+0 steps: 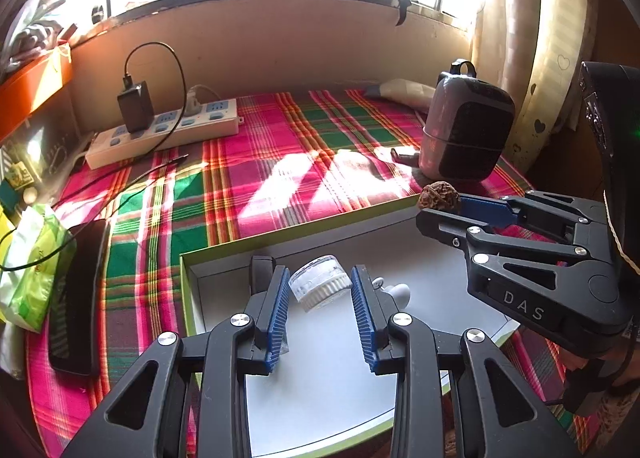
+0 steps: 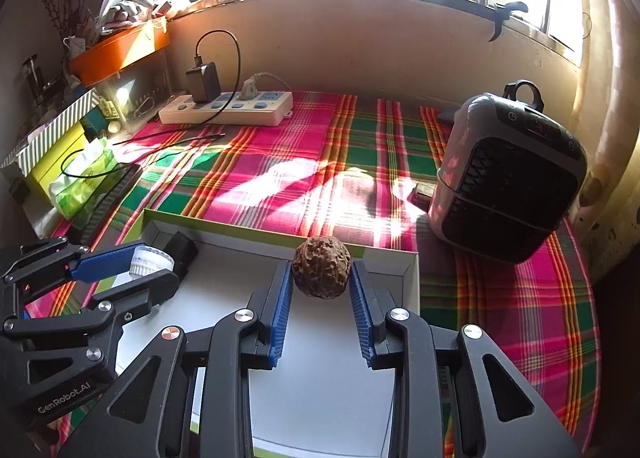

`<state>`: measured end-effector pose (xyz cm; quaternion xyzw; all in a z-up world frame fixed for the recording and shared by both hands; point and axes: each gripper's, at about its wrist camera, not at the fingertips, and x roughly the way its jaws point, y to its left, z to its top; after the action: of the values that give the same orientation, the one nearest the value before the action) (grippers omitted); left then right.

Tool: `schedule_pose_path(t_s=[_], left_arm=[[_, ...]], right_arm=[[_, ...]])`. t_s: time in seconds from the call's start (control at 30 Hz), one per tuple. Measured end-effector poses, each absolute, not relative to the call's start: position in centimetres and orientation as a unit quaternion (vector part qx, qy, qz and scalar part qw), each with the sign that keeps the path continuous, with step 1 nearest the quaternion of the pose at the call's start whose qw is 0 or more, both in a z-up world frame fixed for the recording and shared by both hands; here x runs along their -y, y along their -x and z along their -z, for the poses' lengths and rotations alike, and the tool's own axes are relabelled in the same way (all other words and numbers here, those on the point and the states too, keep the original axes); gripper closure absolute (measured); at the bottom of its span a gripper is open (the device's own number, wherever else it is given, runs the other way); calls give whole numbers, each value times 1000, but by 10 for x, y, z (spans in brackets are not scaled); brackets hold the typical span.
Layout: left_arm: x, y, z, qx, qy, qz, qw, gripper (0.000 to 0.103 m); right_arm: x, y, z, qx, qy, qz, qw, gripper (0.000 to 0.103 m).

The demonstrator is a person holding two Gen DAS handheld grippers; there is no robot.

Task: Organize objects

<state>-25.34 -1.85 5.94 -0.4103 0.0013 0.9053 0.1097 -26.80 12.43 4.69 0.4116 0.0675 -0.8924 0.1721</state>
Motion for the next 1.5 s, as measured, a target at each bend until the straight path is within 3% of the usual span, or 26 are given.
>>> schedule_pose_path(t_s=[1.5], left_arm=[[2,300,-22,-8,466,-879,99,74]], right_arm=[[-118,295,-12,-69,-455,872,164,72]])
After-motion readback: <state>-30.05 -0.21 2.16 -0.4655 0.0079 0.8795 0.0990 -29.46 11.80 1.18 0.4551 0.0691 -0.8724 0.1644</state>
